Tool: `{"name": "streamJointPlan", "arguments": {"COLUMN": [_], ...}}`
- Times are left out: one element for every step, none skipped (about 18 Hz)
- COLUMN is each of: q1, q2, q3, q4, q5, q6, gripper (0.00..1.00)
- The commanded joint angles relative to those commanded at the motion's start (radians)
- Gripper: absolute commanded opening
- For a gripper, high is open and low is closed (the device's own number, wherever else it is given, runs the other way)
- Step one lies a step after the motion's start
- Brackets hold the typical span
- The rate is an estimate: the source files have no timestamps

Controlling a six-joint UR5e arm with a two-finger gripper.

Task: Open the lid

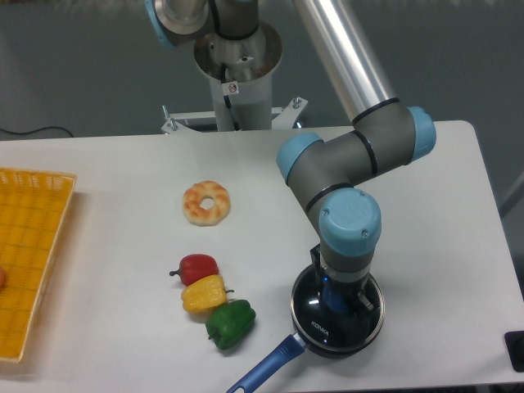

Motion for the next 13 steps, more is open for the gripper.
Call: {"name": "streamJointPlan", "arguments": {"q1": [0.002, 0.002, 0.005, 0.009, 0.014, 0.015, 0.015, 0.017, 0.024, 0.028, 0.031, 0.035, 0.043], "q2": [0.003, 0.006, 0.012, 0.018, 0.025, 0.031, 0.037, 0.043, 0.049, 0.055, 0.060, 0.066, 0.081], "q3": [-0.005, -0.006, -0.008, -0.014, -0.017, -0.021, -0.026, -0.031, -0.035, -0.038, -0.041, -0.044, -0.052], "q4": [0.000, 0.000, 0.000, 0.000, 0.000, 0.000, 0.000, 0.000, 0.000, -0.002, -0.002, -0.003, -0.003], "q5": [0.000, 0.000, 0.000, -0.002, -0.002, -0.005, -0.008, -0.008, -0.008, -0.008, -0.008, -0.008, -0.009], "q6": [0.000, 0.000, 0.000, 0.002, 0.002, 0.003, 0.003, 0.003, 0.003, 0.005, 0.005, 0.005, 0.006], "gripper": [0.50, 0.51, 0.50, 0.51, 0.51, 0.50, 0.50, 0.50, 0.51, 0.51, 0.51, 0.51, 0.51]}}
